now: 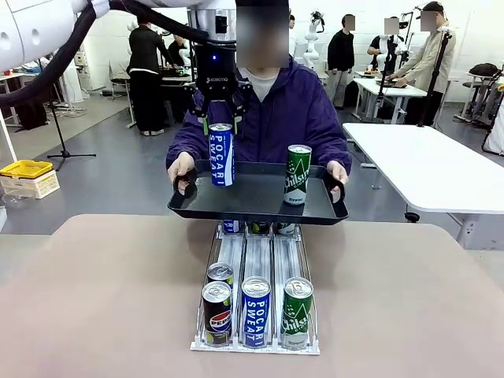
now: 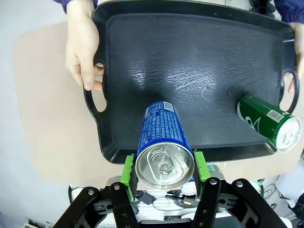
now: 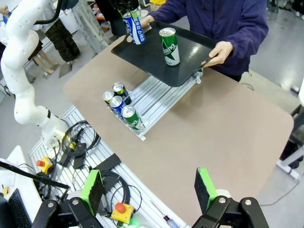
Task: Retrieve and hand over the desired beverage to the person.
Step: Place the picked can on the Handle tray extended by the person.
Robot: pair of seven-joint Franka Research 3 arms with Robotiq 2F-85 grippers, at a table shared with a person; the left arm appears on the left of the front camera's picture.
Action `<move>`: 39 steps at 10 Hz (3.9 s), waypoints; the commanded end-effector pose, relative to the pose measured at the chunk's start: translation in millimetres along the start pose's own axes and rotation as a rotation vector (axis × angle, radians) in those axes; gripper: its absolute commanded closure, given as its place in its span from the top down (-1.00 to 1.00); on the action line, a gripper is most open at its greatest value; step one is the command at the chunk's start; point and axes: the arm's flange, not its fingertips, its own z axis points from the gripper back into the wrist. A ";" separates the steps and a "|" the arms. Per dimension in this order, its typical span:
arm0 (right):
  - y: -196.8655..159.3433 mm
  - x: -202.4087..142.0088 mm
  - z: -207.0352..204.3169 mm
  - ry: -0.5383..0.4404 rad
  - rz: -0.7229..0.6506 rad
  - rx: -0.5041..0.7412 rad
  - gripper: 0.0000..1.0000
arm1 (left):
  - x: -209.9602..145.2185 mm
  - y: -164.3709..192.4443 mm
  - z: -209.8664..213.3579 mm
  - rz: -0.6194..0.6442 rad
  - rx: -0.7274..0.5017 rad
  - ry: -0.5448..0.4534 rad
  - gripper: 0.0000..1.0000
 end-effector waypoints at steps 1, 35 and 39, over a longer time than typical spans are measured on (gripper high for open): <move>0.0 1.0 0.6 -0.001 0.009 0.016 1.00 | -5.5 11.4 -10.6 -0.030 0.011 -0.034 0.15; 0.0 1.0 0.6 -0.001 0.009 0.016 1.00 | -194.9 204.7 31.3 -0.597 -0.254 -0.158 1.00; 0.0 1.0 0.6 -0.001 0.009 0.016 1.00 | -194.0 202.6 30.5 -0.579 -0.254 -0.153 1.00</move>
